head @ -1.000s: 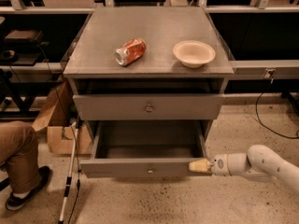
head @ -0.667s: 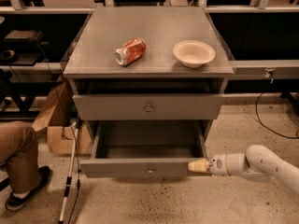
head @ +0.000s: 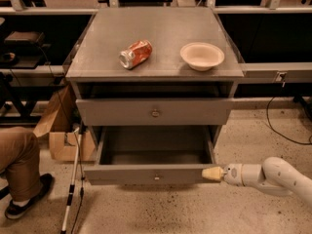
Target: Close middle drawer
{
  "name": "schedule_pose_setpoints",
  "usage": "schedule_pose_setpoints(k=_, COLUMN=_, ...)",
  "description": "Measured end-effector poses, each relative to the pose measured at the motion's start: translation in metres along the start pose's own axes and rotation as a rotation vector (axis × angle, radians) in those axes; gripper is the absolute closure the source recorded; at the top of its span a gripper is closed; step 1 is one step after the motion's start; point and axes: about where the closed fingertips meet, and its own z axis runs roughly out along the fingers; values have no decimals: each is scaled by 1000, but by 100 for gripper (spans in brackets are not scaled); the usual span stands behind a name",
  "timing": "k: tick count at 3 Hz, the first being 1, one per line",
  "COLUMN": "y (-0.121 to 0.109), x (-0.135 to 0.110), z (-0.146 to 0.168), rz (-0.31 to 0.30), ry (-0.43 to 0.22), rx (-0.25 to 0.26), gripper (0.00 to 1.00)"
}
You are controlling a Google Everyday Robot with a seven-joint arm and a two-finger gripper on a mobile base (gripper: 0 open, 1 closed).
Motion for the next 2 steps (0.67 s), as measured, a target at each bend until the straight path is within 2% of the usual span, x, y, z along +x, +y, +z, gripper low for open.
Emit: schedule_pose_setpoints(k=2, y=-8, x=-6, z=1, rz=7, ry=-17, rx=8, gripper=100)
